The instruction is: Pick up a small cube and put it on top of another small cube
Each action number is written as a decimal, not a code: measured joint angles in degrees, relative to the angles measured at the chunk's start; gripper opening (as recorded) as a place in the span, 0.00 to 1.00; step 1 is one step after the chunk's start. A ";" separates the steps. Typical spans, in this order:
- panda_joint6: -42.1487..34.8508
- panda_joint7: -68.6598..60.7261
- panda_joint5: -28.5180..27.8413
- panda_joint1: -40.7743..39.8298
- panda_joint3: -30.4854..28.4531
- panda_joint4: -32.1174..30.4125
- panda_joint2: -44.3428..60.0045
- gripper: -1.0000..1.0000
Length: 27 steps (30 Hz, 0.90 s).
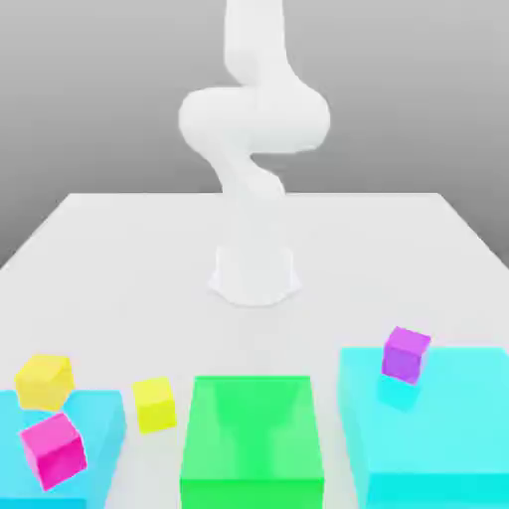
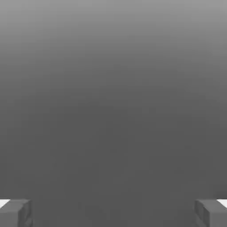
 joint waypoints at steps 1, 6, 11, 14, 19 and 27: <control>1.48 2.54 -0.35 -1.57 0.54 -1.35 2.32 0.50; 8.46 14.63 -2.16 -8.52 2.46 -7.72 13.38 0.50; 15.10 26.04 -3.73 -14.23 3.05 -13.83 23.88 0.50; 19.07 32.54 -4.25 -16.58 2.31 -17.49 30.12 0.50; 25.79 41.00 -1.76 -19.75 0.63 -23.62 40.32 0.50; 38.79 43.13 0.14 -19.24 -0.54 -23.26 56.76 0.50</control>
